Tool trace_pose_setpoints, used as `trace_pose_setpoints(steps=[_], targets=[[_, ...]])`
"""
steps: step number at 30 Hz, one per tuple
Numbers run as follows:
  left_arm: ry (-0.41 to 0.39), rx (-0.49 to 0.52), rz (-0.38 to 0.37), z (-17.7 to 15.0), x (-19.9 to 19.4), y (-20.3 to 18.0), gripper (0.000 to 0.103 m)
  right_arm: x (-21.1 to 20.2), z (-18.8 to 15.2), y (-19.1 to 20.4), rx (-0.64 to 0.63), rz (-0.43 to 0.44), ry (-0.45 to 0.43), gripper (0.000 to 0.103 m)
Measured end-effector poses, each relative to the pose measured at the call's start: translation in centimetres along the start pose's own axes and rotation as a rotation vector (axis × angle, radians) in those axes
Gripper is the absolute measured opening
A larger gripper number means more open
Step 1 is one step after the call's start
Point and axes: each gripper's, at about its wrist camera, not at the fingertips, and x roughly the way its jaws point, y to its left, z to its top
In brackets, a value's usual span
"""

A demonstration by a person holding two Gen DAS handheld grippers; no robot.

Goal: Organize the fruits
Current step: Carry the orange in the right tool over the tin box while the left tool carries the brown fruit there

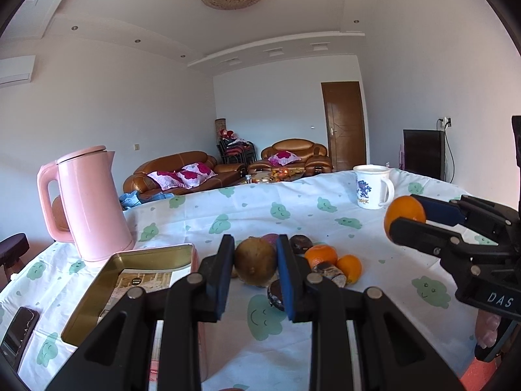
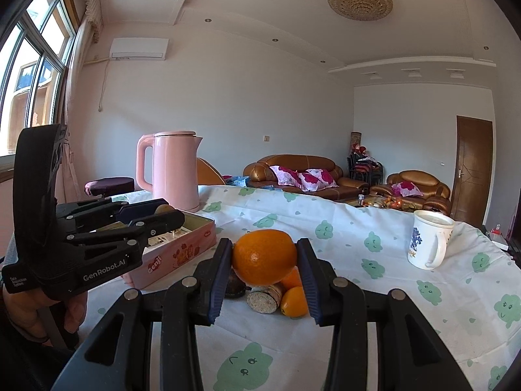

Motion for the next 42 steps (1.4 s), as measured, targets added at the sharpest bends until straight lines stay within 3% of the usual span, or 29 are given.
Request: trace_pose_setpoints(steps=[27,42], targets=[[0.140,-0.141,0.167,-0.8,2.9,11.6,0.027,9.1,6.4,6.3,-0.068,0.197,0.105,0.043],[0.243,-0.204,0.149,-1.7,5.5,15.3,0.027,16.6,6.3,10.4,-0.110,0.242,0.233,0.043]])
